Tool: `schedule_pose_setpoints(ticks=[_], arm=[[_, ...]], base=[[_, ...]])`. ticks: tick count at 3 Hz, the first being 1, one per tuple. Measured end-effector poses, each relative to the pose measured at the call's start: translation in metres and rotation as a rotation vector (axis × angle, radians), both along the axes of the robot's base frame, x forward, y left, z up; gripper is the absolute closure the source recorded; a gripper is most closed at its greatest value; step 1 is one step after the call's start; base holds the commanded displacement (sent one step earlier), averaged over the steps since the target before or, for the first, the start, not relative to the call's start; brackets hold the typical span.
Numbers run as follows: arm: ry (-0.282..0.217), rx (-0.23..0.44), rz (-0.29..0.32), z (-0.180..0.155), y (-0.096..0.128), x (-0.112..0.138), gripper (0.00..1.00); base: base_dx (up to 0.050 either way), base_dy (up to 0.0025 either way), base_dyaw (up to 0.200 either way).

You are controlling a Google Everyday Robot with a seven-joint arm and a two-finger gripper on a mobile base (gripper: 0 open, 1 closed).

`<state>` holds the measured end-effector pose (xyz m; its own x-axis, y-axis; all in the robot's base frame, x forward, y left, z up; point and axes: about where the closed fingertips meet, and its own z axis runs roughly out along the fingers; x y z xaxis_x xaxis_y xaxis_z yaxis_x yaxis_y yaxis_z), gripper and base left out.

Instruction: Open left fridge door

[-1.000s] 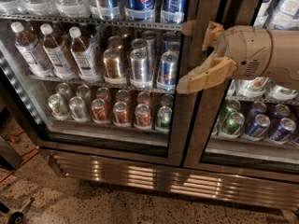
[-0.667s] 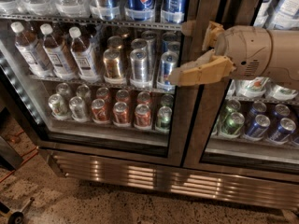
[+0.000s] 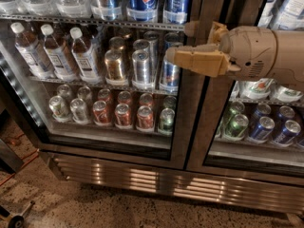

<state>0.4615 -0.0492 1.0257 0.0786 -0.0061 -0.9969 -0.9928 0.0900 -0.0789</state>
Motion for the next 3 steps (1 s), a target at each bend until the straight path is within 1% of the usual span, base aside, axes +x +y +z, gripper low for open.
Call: schedule_pose_setpoints(ticks=[1,3], arm=[[0.0,0.0,0.0,0.0,0.0,0.0,1.0],[0.0,0.0,0.0,0.0,0.0,0.0,1.0]], base=[[-0.05,-0.00002,0.0],[-0.05,-0.00002,0.0]])
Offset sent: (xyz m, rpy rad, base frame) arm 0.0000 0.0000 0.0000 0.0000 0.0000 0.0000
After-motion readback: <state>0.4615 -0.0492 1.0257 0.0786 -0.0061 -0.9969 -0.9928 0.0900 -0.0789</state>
